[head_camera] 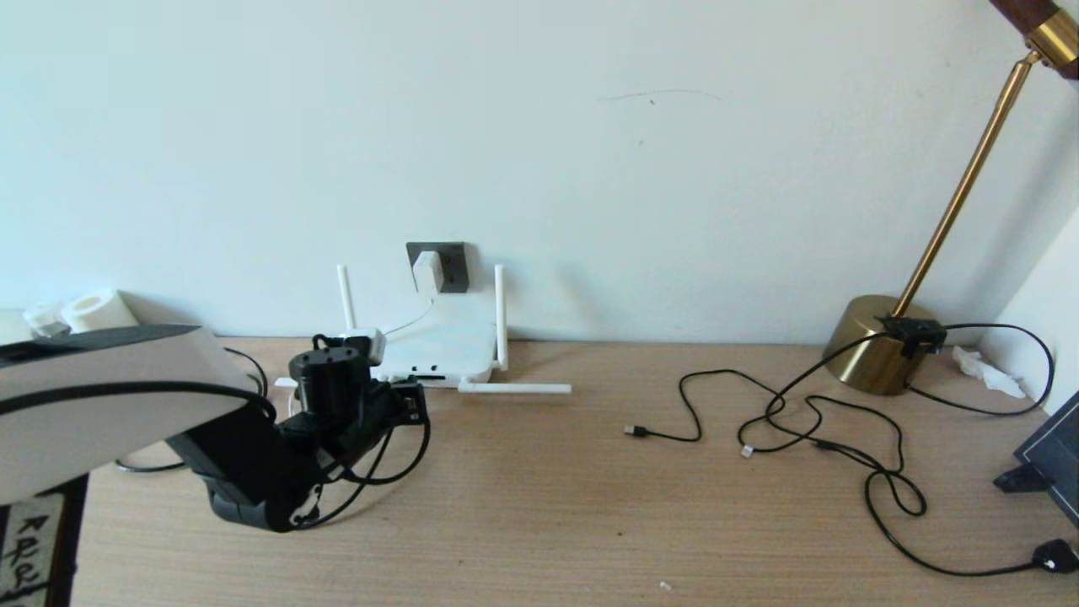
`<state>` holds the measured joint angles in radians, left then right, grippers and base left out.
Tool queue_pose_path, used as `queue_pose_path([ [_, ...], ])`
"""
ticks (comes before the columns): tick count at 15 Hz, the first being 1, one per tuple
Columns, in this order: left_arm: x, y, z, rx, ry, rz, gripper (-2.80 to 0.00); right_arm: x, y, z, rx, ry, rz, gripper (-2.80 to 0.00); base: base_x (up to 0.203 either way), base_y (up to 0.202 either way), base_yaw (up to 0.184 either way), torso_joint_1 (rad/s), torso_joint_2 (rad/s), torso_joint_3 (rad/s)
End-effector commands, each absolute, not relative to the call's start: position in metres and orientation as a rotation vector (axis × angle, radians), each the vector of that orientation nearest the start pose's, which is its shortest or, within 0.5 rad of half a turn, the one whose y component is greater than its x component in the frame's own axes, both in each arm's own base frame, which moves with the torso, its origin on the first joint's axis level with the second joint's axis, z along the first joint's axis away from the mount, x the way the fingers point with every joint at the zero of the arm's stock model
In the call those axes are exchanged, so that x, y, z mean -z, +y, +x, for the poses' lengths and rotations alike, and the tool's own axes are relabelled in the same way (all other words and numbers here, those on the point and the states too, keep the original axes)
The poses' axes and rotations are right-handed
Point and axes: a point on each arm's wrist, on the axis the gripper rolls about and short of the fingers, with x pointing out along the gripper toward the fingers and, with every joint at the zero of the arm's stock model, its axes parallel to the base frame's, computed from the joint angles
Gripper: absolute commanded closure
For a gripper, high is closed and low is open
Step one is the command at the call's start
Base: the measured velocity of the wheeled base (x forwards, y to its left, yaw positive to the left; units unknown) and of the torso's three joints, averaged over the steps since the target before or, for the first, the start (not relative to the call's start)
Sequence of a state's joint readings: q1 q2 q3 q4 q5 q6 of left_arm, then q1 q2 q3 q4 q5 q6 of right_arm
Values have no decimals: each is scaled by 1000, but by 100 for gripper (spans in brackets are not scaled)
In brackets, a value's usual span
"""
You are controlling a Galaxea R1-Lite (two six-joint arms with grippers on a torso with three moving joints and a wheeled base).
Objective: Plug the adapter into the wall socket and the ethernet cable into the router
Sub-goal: Plug cable into router interface
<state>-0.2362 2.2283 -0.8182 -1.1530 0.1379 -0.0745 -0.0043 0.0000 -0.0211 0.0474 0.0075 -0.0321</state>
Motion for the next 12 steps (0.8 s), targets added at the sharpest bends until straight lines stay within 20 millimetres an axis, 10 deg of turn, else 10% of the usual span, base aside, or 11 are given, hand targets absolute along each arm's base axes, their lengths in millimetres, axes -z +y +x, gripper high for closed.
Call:
queue_pose_path([
  [1, -52, -87, 376, 88, 251, -28, 0, -77, 0, -24, -4, 28, -32, -280, 0, 0, 0, 0, 0, 0],
  [12, -49, -86, 380, 83, 251, -30, 0, -77, 0, -24, -4, 28, -32, -280, 0, 0, 0, 0, 0, 0],
])
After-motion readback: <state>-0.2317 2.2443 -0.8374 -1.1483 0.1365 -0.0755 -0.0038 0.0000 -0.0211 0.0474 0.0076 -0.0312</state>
